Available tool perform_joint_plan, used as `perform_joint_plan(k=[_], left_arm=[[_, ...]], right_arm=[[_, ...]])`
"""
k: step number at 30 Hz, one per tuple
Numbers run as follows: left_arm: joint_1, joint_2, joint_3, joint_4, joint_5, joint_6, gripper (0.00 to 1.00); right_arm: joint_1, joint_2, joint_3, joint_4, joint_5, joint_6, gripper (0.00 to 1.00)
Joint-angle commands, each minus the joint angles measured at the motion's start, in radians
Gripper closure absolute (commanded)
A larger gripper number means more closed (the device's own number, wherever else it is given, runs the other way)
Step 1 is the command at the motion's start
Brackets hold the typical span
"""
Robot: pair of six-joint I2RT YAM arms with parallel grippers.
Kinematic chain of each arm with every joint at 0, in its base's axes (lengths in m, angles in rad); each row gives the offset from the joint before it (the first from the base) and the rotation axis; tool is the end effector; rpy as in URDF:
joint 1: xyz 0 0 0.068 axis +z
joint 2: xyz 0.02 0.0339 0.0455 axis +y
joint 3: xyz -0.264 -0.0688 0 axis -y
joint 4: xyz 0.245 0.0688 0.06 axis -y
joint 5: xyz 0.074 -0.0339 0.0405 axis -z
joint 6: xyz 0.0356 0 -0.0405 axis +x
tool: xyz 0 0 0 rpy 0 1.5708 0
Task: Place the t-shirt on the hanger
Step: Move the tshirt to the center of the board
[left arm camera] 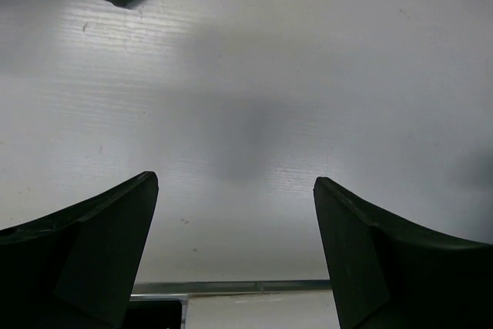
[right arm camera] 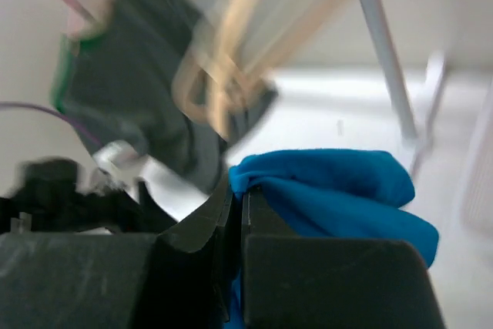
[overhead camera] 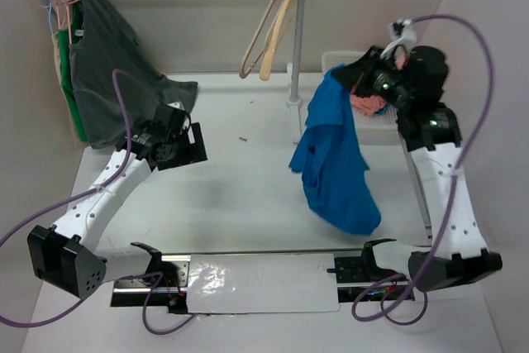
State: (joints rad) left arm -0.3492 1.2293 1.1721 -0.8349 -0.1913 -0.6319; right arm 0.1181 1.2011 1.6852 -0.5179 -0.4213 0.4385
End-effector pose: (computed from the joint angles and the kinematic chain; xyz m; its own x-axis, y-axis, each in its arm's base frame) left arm 0.2354 -0.0785 0.3233 -0.7223 -0.3541 -0.5940 -0.2515 0.9346 -0.2514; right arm 0.2167 0.0404 0.5232 -0.2484 0.3607 -0.8990 -0.4506 0.7786 0.4369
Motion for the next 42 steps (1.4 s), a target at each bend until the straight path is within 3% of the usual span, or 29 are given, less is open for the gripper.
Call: perform_joint_plan(k=[1, 5, 7, 9, 11, 17, 19, 21, 24, 27, 31, 34, 36, 38, 39, 40, 42], left_arm=[[0.003, -0.01, -0.031, 0.02, 0.069, 0.02, 0.06], [-0.051, -0.031, -0.08, 0.02, 0.099, 0.011, 0.06], [-0.085, -0.044, -0.104, 0.045, 0.143, 0.03, 0.07], [-0.094, -0.024, -0.155, 0.105, 0.339, 0.093, 0.08], [-0.143, 0.062, -0.167, 0.094, 0.394, 0.091, 0.12], [-0.399, 0.099, -0.235, 0.334, 0.437, -0.063, 0.12], [-0.43, 0.145, -0.235, 0.413, 0.458, -0.095, 0.11], [-0.456, 0.188, -0.235, 0.523, 0.469, -0.149, 0.11], [-0.467, 0.292, -0.217, 0.693, 0.493, -0.215, 0.07], [-0.467, 0.451, -0.134, 0.735, 0.494, -0.255, 0.06], [-0.478, 0.612, -0.014, 0.754, 0.464, -0.304, 0.1], [-0.478, 0.697, 0.055, 0.795, 0.452, -0.304, 0.18], [-0.478, 0.74, 0.098, 0.751, 0.452, -0.313, 0.34], [-0.478, 0.771, 0.15, 0.7, 0.431, -0.313, 0.62], [-0.478, 0.771, 0.15, 0.648, 0.417, -0.325, 0.93], [-0.478, 0.747, 0.14, 0.631, 0.403, -0.334, 1.0], [-0.467, 0.644, 0.06, 0.6, 0.36, -0.344, 1.0]], right_arm=[[0.005, 0.022, -0.212, 0.087, -0.042, 0.025, 1.0], [0.06, 0.144, -0.334, 0.173, -0.021, -0.009, 1.0], [0.1, 0.233, -0.284, 0.066, 0.03, -0.068, 0.64], [0.1, 0.343, -0.234, -0.031, 0.075, -0.101, 0.46], [0.1, 0.336, -0.232, -0.094, 0.129, -0.119, 0.4], [0.113, 0.172, -0.451, -0.123, 0.179, -0.084, 0.45], [0.135, 0.147, -0.501, -0.123, 0.179, -0.074, 0.54], [0.189, 0.164, -0.544, -0.114, 0.179, -0.063, 0.54], [0.178, 0.207, -0.556, -0.136, 0.139, -0.063, 0.44], [0.124, 0.204, -0.565, -0.145, 0.139, -0.053, 0.34], [0.083, 0.154, -0.536, -0.192, 0.177, -0.078, 0.3], [0.06, 0.141, -0.527, -0.228, 0.177, -0.101, 0.3], [0.049, 0.141, -0.527, -0.237, 0.177, -0.11, 0.3], [0.04, 0.141, -0.527, -0.237, 0.167, -0.11, 0.3], [0.04, 0.141, -0.515, -0.237, 0.167, -0.11, 0.3], [0.04, 0.15, -0.493, -0.237, 0.158, -0.121, 0.3], [0.04, 0.185, -0.46, -0.217, 0.125, -0.121, 0.28]])
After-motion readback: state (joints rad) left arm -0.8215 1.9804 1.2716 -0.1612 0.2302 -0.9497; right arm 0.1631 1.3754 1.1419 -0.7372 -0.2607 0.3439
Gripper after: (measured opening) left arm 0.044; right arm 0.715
